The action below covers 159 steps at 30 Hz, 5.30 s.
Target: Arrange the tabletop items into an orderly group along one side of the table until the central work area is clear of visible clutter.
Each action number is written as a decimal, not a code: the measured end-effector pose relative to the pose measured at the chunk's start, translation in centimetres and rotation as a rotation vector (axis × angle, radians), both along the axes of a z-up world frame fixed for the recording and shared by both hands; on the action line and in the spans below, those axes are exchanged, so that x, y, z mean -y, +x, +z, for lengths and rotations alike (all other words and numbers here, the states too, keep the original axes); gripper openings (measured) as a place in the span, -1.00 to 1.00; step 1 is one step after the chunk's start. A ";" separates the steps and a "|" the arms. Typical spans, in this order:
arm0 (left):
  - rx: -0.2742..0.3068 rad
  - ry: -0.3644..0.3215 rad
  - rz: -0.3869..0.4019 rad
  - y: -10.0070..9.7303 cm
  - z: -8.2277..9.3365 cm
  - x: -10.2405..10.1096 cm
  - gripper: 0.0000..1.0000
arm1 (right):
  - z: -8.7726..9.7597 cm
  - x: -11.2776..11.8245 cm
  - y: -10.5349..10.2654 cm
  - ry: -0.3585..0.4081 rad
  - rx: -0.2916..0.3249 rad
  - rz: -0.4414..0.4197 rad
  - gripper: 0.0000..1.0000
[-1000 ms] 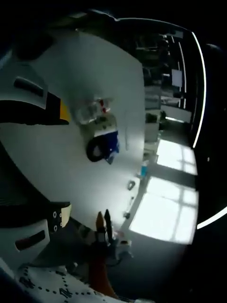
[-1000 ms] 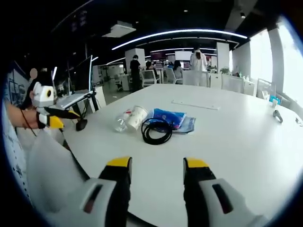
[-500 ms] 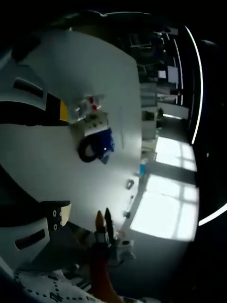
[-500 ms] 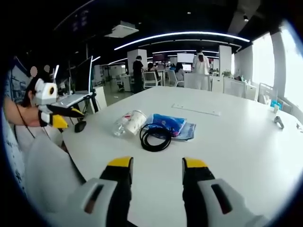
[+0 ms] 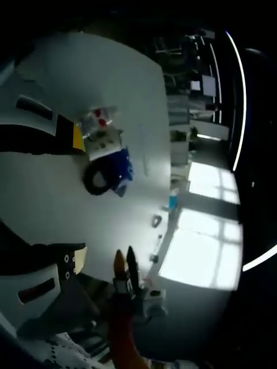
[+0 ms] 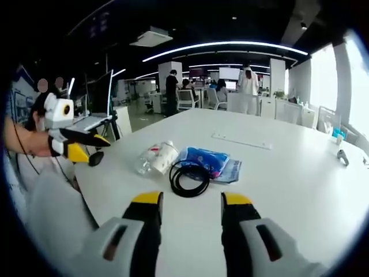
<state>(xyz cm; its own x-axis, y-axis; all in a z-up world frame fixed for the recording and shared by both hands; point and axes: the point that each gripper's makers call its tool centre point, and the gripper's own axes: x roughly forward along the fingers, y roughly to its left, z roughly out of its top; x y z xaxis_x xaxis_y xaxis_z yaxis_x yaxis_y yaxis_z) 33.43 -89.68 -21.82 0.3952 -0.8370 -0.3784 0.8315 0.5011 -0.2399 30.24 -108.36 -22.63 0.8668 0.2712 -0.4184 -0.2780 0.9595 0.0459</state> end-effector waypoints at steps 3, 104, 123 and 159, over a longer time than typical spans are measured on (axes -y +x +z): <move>0.001 -0.002 -0.005 0.4 0.1 0.6 0.17 | 0.0 -0.1 0.5 -0.003 -0.001 0.003 -0.24; -0.469 -0.038 0.491 8.8 -11.8 9.4 -0.27 | -11.7 0.3 12.5 0.058 -0.293 -0.117 -0.48; -0.537 -0.073 0.585 9.8 -13.2 9.9 -0.39 | -13.2 0.1 14.0 0.105 -0.325 -0.132 -0.51; -0.546 -0.022 0.614 9.8 -14.4 9.7 -0.99 | -13.7 -0.1 13.7 0.136 -0.329 -0.138 -0.84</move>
<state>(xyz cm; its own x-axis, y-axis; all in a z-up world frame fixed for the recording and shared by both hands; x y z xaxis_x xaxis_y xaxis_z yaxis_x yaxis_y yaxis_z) 43.21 -99.38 -36.26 0.5503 -0.5411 -0.6359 0.1739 0.8192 -0.5466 43.98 -108.30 -36.34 0.7241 0.2336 -0.6489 -0.0958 0.9658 0.2409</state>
